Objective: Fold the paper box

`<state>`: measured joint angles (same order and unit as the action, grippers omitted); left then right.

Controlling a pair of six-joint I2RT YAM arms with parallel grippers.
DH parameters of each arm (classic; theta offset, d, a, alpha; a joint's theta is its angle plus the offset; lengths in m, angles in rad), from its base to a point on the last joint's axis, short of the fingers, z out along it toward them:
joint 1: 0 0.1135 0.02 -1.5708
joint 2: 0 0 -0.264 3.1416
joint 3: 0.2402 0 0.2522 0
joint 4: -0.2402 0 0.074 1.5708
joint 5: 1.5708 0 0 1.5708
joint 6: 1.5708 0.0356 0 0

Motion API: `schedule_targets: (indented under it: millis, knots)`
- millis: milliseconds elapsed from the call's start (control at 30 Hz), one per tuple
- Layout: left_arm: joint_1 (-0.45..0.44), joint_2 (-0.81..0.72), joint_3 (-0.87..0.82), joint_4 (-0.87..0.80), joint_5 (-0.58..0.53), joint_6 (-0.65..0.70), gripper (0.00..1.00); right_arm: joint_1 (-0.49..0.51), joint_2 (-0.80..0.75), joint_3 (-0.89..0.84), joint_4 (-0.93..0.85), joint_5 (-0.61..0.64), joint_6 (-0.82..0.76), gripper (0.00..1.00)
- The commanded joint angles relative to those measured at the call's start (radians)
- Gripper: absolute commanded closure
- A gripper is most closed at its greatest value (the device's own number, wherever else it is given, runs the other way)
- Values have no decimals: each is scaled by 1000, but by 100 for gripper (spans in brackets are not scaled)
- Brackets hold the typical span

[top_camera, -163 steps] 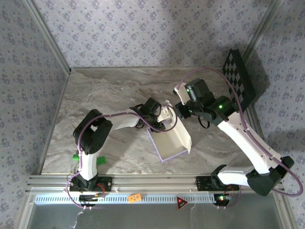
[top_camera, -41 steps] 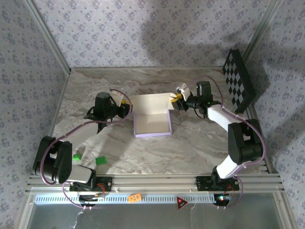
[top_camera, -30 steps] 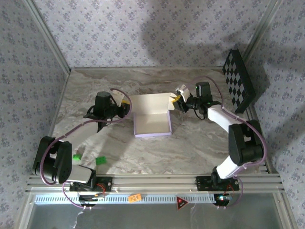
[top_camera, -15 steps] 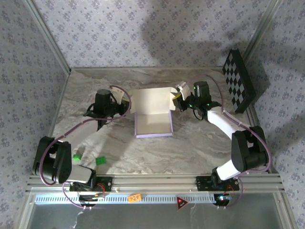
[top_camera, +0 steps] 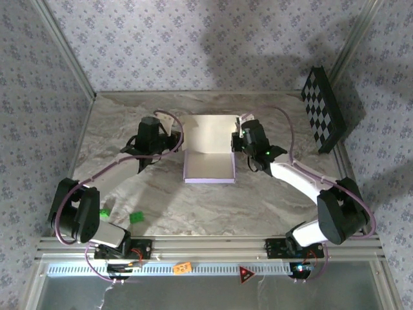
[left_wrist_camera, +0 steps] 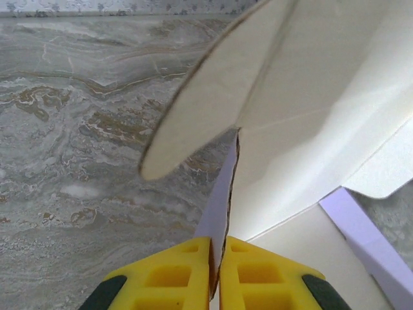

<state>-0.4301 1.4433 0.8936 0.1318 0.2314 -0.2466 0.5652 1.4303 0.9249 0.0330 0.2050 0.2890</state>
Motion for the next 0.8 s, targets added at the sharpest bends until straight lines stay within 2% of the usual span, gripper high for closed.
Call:
schedule_targets:
  millis: [0,133,267,500,767]
  knots:
    - [-24,21,41,68,-27,-89,89,57,4,7,72,168,121,90]
    - [-24,41,39,138,-34,-165,92,107,35,-6,154,256,142,88]
    - [-25,60,19,240,-32,-202,92,124,92,22,163,356,195,89]
    - [-23,112,-9,387,-55,-198,92,166,190,7,339,483,220,90]
    - [-24,181,-52,517,-44,-184,93,180,310,0,534,556,179,92]
